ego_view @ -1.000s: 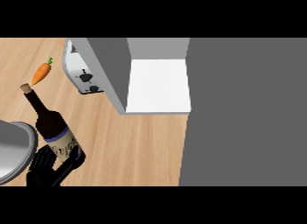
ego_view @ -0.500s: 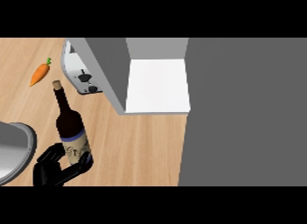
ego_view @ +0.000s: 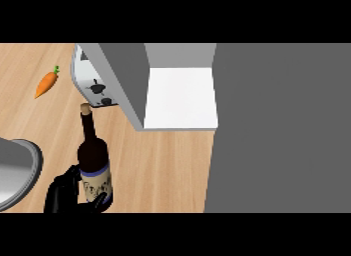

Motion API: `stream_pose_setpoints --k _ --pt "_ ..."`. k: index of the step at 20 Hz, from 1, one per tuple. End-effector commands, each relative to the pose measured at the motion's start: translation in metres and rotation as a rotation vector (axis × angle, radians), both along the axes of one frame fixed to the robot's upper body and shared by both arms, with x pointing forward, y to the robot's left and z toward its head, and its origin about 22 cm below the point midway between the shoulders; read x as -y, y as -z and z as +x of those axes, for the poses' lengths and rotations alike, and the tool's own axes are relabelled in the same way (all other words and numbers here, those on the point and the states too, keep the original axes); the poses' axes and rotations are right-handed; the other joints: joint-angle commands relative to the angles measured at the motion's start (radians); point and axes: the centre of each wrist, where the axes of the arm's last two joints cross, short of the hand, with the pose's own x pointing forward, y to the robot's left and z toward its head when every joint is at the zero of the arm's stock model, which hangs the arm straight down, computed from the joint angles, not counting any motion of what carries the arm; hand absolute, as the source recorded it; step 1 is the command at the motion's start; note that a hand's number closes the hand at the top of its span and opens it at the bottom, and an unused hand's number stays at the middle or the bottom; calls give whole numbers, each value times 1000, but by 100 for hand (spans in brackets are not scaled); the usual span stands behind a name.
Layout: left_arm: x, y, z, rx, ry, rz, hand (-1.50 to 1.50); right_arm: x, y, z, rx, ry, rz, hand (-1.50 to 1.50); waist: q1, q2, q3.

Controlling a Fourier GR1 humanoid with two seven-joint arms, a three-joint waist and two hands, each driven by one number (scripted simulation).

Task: Pick up the wine, place it into the cabinet and close the cabinet

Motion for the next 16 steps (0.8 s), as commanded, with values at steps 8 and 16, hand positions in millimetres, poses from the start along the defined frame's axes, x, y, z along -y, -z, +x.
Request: stream_pose_setpoints --k 8,16 --pt "39 -57 15 46 129 -37 150 -7 -16 -18 48 4 28 -150 9 -1 1" --pt "75 -113 -6 70 107 -19 150 -11 -9 -30 35 25 15 -150 7 -2 1"
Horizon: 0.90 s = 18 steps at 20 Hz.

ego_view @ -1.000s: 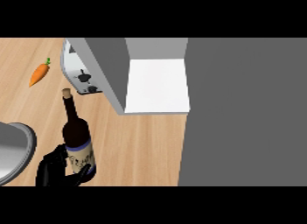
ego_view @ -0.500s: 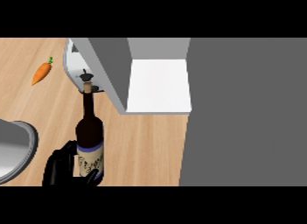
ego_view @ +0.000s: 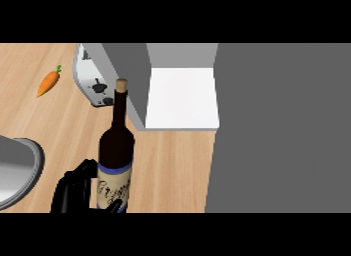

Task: Pick up the wine, place it into the cabinet and close the cabinet

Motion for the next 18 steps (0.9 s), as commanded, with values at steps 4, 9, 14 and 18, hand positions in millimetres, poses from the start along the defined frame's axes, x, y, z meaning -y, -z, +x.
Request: stream_pose_setpoints --k 4,9,14,18 --pt "33 -44 -2 23 7 -8 150 -8 -14 -18 53 26 -9 -150 0 1 0" --pt "65 -63 10 49 41 23 150 -1 -13 -12 57 29 -29 -150 -3 1 0" --pt "60 -80 39 38 53 22 150 18 -30 -8 59 63 -23 -150 -2 2 -1" --pt "103 -99 68 4 80 8 150 20 -20 -14 46 52 -19 -150 -11 2 0"
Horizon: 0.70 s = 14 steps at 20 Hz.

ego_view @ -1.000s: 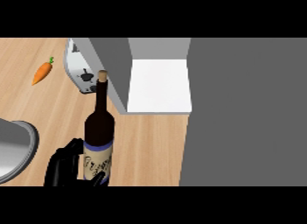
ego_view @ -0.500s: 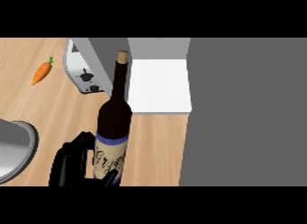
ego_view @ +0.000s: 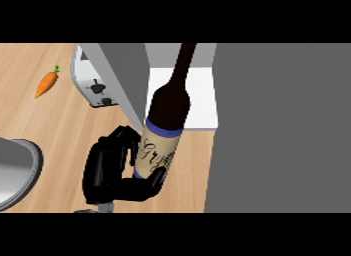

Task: Pick up the wine, place it into the cabinet and close the cabinet

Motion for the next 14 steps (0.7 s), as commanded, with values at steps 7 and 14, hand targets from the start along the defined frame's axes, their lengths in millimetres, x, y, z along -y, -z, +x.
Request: stream_pose_setpoints --k 7,14 --pt "32 -14 52 -14 -28 81 150 6 -9 0 32 -17 30 -150 0 1 0" --pt "64 17 66 -22 -83 167 150 6 -10 -20 49 -7 5 -150 -12 2 -1"
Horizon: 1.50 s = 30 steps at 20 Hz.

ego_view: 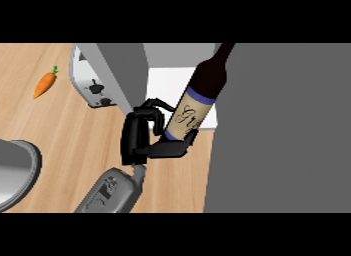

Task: Pick up the wine, place it into the cabinet and close the cabinet

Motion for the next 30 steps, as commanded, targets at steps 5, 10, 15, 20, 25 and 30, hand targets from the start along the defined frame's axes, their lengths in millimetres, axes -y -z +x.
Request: stream_pose_setpoints --k 5,10,15,20,25,30 --pt "16 25 17 -45 -40 75 150 6 -19 -3 12 -22 11 -150 1 1 0" --pt "19 30 31 -31 -71 80 150 9 -5 -12 32 -18 35 -150 -3 1 0" --pt "9 47 46 -29 -38 62 150 11 -7 -4 32 -6 41 -150 -2 2 0" --pt "12 63 45 -10 -50 50 150 11 -8 2 30 -31 28 -150 -11 4 -1" --pt "19 27 82 -16 -24 10 150 7 -6 0 33 -20 48 -150 -11 4 0" --pt "16 20 102 -56 -36 11 150 11 -6 8 23 -44 46 -150 -21 8 -1"
